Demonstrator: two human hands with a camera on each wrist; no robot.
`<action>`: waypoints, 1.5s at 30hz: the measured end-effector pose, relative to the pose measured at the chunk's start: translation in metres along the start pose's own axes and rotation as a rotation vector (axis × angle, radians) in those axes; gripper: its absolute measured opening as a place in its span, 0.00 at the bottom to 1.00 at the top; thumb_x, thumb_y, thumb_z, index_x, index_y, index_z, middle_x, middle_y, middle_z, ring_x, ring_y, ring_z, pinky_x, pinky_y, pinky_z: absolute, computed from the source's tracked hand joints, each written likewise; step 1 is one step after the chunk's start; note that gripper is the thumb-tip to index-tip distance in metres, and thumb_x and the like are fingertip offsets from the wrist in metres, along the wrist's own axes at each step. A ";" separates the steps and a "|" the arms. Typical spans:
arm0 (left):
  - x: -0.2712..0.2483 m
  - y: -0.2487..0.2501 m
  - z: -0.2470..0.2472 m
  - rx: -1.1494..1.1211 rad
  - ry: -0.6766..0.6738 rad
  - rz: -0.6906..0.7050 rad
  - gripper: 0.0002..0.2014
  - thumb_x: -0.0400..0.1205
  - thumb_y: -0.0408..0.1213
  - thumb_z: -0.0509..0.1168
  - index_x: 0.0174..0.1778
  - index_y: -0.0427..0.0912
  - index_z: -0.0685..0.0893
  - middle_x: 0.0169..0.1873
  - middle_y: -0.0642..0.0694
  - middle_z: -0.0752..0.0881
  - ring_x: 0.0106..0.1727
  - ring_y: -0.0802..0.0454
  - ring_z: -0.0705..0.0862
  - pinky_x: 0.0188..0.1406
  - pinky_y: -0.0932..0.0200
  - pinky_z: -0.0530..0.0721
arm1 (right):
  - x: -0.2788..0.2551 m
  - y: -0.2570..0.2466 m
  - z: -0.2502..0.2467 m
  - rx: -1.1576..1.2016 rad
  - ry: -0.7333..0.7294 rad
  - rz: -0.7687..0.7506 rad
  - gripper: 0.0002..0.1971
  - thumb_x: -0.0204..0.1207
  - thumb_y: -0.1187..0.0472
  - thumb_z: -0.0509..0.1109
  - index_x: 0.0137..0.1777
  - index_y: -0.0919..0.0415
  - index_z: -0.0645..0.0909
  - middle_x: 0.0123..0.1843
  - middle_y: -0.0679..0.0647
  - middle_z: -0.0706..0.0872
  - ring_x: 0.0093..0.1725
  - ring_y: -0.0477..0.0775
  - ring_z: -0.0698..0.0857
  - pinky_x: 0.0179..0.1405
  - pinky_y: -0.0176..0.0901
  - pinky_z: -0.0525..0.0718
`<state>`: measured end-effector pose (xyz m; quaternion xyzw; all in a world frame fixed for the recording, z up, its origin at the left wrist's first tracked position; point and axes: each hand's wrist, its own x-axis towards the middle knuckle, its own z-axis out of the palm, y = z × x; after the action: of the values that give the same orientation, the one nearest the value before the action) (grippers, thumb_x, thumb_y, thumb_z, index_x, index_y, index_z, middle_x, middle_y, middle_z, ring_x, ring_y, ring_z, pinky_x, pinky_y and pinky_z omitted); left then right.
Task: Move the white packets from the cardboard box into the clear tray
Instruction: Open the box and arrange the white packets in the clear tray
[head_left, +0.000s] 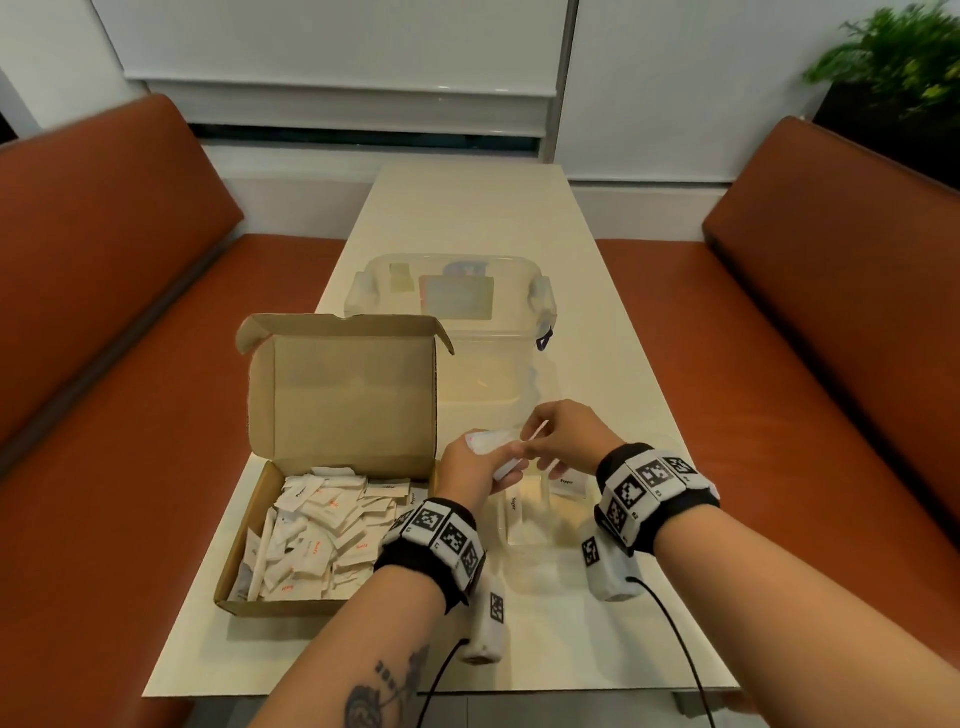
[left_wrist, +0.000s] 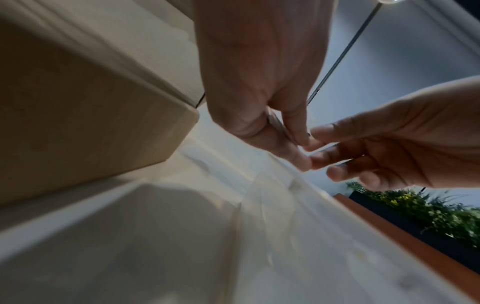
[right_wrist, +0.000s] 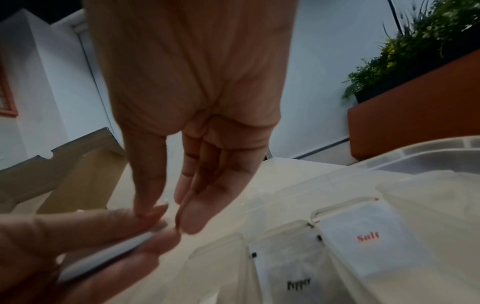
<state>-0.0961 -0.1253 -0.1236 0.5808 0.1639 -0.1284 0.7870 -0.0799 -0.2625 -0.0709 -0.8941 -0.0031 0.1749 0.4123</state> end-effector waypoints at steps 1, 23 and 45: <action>-0.001 0.000 0.000 -0.026 -0.010 -0.003 0.12 0.73 0.26 0.74 0.50 0.36 0.82 0.38 0.38 0.89 0.38 0.47 0.91 0.32 0.60 0.89 | -0.001 0.000 0.001 0.043 0.016 0.002 0.10 0.71 0.62 0.77 0.45 0.64 0.80 0.35 0.56 0.86 0.29 0.48 0.85 0.24 0.36 0.84; -0.007 0.008 0.009 -0.022 -0.081 -0.046 0.11 0.83 0.28 0.63 0.61 0.31 0.78 0.52 0.32 0.85 0.51 0.38 0.87 0.39 0.53 0.91 | -0.005 0.018 -0.007 0.263 0.127 0.017 0.06 0.70 0.71 0.77 0.38 0.66 0.81 0.34 0.60 0.86 0.29 0.51 0.86 0.27 0.35 0.86; -0.002 0.004 0.007 0.181 0.015 0.078 0.13 0.78 0.22 0.67 0.57 0.38 0.81 0.51 0.37 0.86 0.54 0.39 0.86 0.49 0.46 0.88 | -0.005 0.023 -0.019 0.288 0.188 0.073 0.04 0.72 0.69 0.75 0.45 0.68 0.85 0.30 0.56 0.85 0.25 0.45 0.83 0.27 0.30 0.83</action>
<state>-0.0960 -0.1310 -0.1176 0.6563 0.1350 -0.1077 0.7344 -0.0815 -0.2922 -0.0752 -0.8377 0.0929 0.1038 0.5280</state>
